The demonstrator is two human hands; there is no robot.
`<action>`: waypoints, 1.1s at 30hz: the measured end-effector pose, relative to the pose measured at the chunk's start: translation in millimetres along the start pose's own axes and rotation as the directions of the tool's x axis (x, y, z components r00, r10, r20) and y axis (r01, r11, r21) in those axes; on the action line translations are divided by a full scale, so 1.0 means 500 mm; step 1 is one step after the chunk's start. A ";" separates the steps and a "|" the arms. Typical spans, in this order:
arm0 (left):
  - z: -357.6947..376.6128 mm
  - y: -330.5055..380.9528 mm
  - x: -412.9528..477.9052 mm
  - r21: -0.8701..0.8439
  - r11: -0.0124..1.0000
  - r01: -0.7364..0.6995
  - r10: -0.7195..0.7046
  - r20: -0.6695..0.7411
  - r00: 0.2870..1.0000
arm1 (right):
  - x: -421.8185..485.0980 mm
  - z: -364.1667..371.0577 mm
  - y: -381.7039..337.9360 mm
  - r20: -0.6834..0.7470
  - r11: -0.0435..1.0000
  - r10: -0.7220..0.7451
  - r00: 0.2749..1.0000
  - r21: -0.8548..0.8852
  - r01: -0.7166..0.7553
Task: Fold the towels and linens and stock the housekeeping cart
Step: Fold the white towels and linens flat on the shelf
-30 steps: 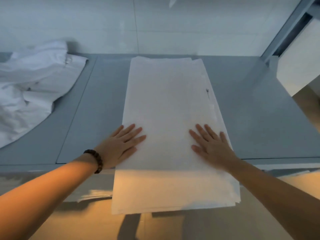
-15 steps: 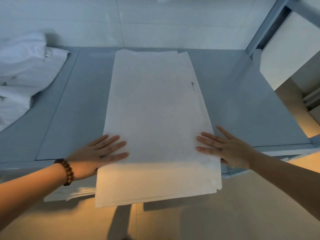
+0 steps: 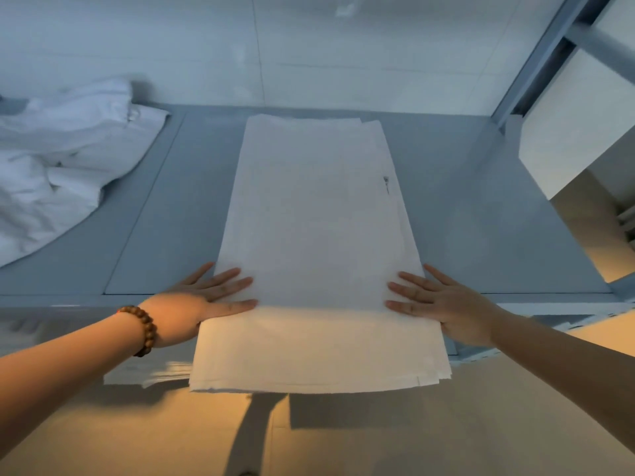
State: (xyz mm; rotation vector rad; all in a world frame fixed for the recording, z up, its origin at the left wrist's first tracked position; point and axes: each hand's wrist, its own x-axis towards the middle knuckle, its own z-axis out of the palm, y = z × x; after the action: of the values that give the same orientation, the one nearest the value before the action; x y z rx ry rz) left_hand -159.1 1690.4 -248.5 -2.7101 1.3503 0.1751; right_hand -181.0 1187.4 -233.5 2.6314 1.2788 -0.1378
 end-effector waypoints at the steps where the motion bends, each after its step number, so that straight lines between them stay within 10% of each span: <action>1: -0.010 0.014 -0.006 0.012 1.000 -0.001 0.001 -0.018 1.000 | -0.004 -0.004 -0.007 0.002 1.000 -0.003 1.000 0.000 0.003; 9: -0.042 0.119 -0.090 -0.014 0.999 0.040 -0.036 0.186 0.982 | -0.073 -0.048 -0.085 0.052 0.999 -0.038 0.998 0.035 0.036; 13: -0.061 0.163 -0.141 -0.166 0.981 0.099 -0.058 0.232 0.971 | -0.125 -0.064 -0.126 0.165 0.938 0.031 0.986 0.336 -0.086; 18: -0.110 0.192 -0.199 -0.435 0.883 0.177 -0.100 0.196 0.976 | -0.163 -0.153 -0.198 0.302 0.646 0.165 0.939 0.686 -0.335; 23: -0.189 0.203 -0.239 -0.683 0.689 0.243 -0.242 0.099 0.965 | -0.154 -0.324 -0.259 0.439 0.126 0.283 0.853 0.864 -0.487; 28: -0.269 0.182 -0.239 -0.911 0.398 0.106 -0.536 -0.137 0.833 | -0.138 -0.414 -0.288 0.222 0.045 0.682 0.697 0.938 -0.343; 30: -0.296 0.171 -0.227 -0.929 0.359 0.088 -0.629 -0.171 0.759 | -0.136 -0.393 -0.276 0.260 -0.154 0.719 0.644 0.964 -0.218; 33: -0.318 0.143 -0.188 -0.966 0.259 0.020 -0.759 -0.191 0.622 | -0.110 -0.386 -0.247 0.156 -0.110 0.817 0.555 0.987 -0.115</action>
State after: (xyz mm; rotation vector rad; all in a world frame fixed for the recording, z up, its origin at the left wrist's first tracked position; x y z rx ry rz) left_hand -263.9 1698.2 -80.3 -4.3675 0.3427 -0.1825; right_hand -313.7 1264.1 -54.6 4.4242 -0.4437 -0.1102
